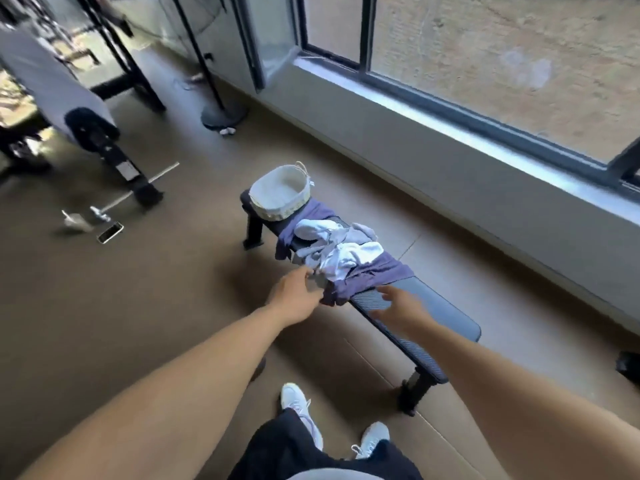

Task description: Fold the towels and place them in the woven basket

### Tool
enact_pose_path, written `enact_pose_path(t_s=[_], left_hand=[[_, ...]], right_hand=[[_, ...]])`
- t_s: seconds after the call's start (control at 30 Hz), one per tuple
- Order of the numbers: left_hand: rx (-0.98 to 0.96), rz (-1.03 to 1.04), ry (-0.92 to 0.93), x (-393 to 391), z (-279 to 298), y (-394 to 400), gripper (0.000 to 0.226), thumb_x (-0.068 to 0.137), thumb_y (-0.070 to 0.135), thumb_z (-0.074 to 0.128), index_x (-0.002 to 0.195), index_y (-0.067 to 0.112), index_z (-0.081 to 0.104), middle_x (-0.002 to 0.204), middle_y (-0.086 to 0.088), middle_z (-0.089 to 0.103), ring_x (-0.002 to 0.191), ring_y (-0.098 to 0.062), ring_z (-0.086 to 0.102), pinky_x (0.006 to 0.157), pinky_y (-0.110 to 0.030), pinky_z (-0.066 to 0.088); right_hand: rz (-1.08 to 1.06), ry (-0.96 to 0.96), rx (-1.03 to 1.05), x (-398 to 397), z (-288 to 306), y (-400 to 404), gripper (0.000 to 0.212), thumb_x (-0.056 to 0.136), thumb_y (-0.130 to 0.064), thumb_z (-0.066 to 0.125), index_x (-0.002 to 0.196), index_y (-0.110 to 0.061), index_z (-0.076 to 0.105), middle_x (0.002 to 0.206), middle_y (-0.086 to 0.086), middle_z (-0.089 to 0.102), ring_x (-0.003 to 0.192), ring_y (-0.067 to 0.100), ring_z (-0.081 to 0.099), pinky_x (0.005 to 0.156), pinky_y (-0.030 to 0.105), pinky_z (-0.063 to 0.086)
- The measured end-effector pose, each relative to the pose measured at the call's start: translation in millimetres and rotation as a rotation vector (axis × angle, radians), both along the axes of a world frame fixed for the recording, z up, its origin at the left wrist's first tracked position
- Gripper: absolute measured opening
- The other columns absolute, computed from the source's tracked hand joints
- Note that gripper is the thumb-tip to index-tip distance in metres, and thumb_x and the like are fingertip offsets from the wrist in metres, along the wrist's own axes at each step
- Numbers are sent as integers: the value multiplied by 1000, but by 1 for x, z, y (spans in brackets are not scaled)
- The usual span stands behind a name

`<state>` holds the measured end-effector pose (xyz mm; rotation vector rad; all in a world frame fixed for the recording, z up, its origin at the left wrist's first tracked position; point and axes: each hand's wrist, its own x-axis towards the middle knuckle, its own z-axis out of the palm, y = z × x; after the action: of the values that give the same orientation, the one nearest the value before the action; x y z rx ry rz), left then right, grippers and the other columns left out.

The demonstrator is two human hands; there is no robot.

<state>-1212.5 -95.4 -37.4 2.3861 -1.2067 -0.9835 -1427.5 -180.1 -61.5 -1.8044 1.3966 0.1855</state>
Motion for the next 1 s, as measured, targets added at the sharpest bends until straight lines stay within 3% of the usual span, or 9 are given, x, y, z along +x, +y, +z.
enact_pose_path(t_s=[0.1,0.23,0.37,0.43,0.53,0.67,0.83,1.0], left_hand=[[-11,100,-18,31,-8,7,53,89,38,69,137,26,52,142,1,58,127,-23,56,102,-32,45],[1,173,-19,77,-24,5,54,89,38,71,137,24,53,140,0,58,122,-23,59,102,-34,47],[43,196,-5,125,-43,-11,53,89,36,71,137,22,53,141,-2,57,123,-24,58,102,-35,47],[64,166,3,148,-51,-25,54,90,36,70,138,23,52,142,-1,56,124,-24,57,102,-35,47],[87,68,-10,176,-57,-52,53,92,37,67,140,24,50,143,1,55,126,-23,55,102,-36,47],[96,-48,-5,196,-58,-94,51,93,38,64,140,24,49,143,1,55,127,-23,55,103,-37,46],[96,-151,24,208,-61,-148,40,93,33,63,131,23,54,136,0,60,119,-26,59,98,-35,47],[139,-222,-4,225,-70,-207,52,92,32,60,142,25,47,143,-2,55,127,-27,54,101,-35,46]], right_hand=[[141,-10,-5,43,0,-4,47,94,-28,67,139,-19,54,135,5,63,121,25,58,91,30,45],[224,-14,2,94,-9,-7,38,93,-25,66,129,-15,61,120,3,69,101,21,63,88,30,49],[240,19,68,129,-29,-16,49,93,-29,66,140,-22,54,133,-6,64,115,16,62,87,25,46],[255,58,81,143,-32,-28,49,92,-28,68,139,-22,55,133,-7,64,117,15,61,87,22,43],[231,109,97,163,-37,-51,45,93,-28,67,136,-21,57,119,-11,61,104,12,59,85,22,44],[93,134,79,189,-45,-82,62,90,-32,66,148,-26,44,138,1,60,113,24,62,90,36,56],[74,146,117,216,-58,-115,66,88,-35,70,148,-28,43,142,2,58,118,24,61,95,37,54],[126,150,149,237,-75,-170,59,92,-33,66,147,-27,46,142,3,57,123,26,58,102,33,47]])
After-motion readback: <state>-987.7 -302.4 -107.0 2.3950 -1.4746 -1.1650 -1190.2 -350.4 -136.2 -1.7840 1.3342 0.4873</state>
